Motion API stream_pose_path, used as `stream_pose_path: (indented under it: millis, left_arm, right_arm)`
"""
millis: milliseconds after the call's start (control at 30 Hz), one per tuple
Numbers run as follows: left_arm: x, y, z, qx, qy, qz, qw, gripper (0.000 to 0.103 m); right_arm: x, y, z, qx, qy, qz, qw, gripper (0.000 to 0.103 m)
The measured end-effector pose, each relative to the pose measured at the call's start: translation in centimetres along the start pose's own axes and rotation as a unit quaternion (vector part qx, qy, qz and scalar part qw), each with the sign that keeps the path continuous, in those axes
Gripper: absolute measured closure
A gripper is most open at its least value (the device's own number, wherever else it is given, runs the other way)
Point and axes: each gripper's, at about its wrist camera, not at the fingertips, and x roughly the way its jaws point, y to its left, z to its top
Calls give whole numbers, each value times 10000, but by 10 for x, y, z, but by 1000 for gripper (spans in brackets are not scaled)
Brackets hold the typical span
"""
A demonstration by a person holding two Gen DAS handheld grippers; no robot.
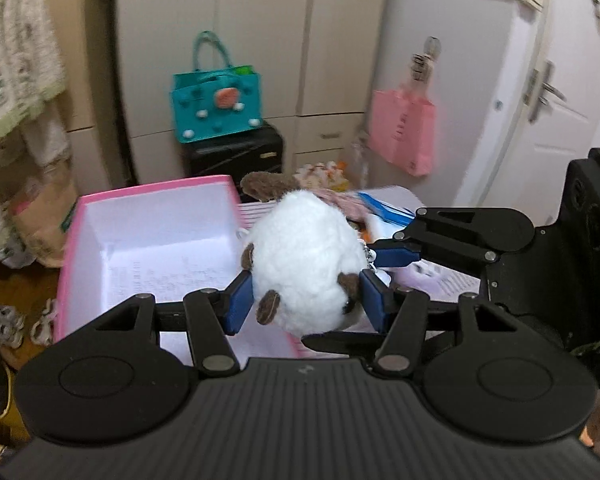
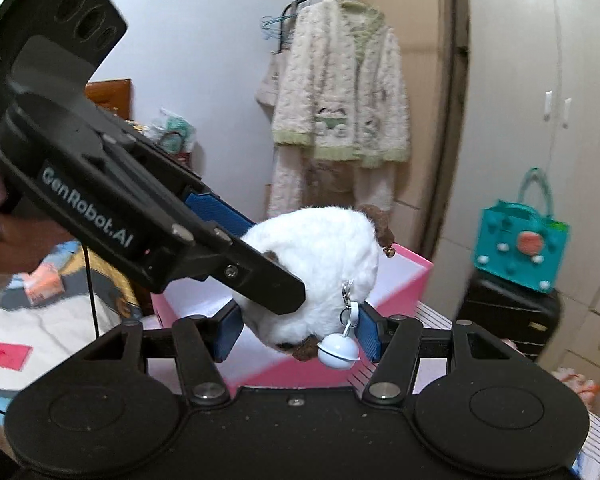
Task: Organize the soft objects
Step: 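Lift the white plush puppy with the left tool into the pink box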
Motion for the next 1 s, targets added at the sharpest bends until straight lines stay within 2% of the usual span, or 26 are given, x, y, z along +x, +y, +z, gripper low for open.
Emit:
stream_pose_path:
  millis: [200, 400, 533, 633, 867, 1000]
  left_arm:
    - [11, 52, 22, -387, 169, 309, 9986, 47]
    - [44, 114, 39, -919, 450, 438, 9938, 47]
    - [76, 144, 41, -939, 572, 297, 9935, 47]
    - [100, 169, 35, -1256, 676, 111, 9897, 47]
    - [138, 188, 37, -1449, 1150, 346, 9821, 47]
    - [153, 193, 45, -1410, 1520, 499, 9770, 51]
  right_arm:
    - [53, -19, 33, 26, 282, 541, 9981, 40]
    - [116, -34, 60, 146, 843, 822, 9929, 40]
    - [154, -46, 65, 40, 1175, 882, 9891, 40]
    - [178, -56, 60, -16, 1366, 922, 9863, 41]
    - [222, -62, 58, -126, 1816, 974, 9784, 42]
    - [239, -63, 58, -305, 2013, 1016, 9738, 42]
